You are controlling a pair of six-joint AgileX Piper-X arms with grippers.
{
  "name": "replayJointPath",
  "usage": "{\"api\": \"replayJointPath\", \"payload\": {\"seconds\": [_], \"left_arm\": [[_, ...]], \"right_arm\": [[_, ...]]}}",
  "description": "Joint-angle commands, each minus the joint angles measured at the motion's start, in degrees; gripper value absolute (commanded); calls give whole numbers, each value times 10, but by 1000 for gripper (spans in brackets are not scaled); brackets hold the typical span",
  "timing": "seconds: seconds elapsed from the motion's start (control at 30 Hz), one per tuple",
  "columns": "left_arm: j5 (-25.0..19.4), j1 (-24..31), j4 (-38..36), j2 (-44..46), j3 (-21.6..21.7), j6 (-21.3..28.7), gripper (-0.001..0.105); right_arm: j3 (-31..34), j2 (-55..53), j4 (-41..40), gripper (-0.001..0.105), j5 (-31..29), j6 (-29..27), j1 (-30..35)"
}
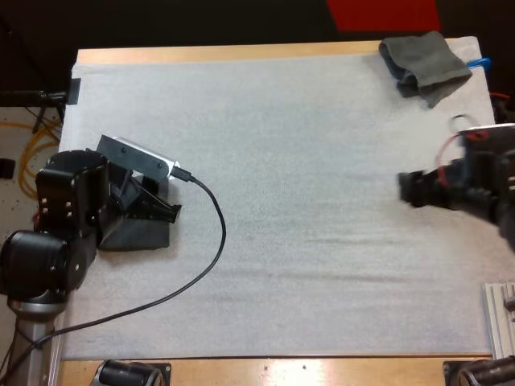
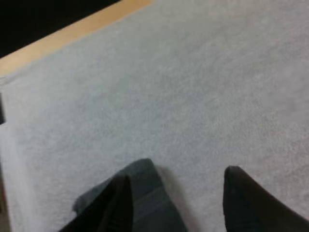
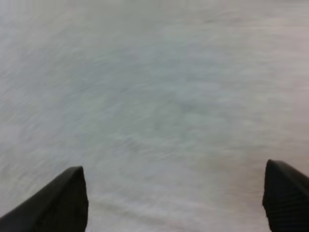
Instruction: Pick towel from pile fold and stack
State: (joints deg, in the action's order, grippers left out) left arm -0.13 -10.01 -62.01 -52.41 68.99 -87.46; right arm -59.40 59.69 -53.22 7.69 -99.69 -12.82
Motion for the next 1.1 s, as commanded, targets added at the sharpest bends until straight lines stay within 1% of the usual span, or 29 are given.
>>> {"api": "replayJointPath", "payload": {"seconds": [0.0,0.07,0.13,0.23,0.33,0.47,0.57,0.63,0.7,0.87,1.07], "left_arm": [[-18,3,5,10,3,10,42],[-23,15,5,15,3,12,42],[-23,40,6,22,3,12,42],[-23,69,6,31,3,12,42],[-23,85,0,49,3,9,42],[-31,96,-2,84,3,-11,42],[-53,95,8,125,2,-10,42],[-76,95,18,162,2,-10,42],[-82,95,23,185,2,-10,42],[-80,95,18,250,2,-10,42],[-78,95,15,345,-6,-12,42]], "right_arm": [[-3,-15,-13,72,15,-25,40],[-3,-26,-29,72,23,-45,77],[-3,-44,-37,72,24,-50,114],[-3,-71,-37,72,24,-55,135],[-3,-97,-45,72,24,-61,135],[-3,-136,-65,72,21,-69,135],[-3,-179,-71,72,-4,-70,135],[-3,-215,-75,72,-46,-80,135],[-3,-242,-80,72,-58,-94,135],[-3,-310,-102,72,-48,-93,135],[-3,-407,-104,72,-43,-67,135]]}}
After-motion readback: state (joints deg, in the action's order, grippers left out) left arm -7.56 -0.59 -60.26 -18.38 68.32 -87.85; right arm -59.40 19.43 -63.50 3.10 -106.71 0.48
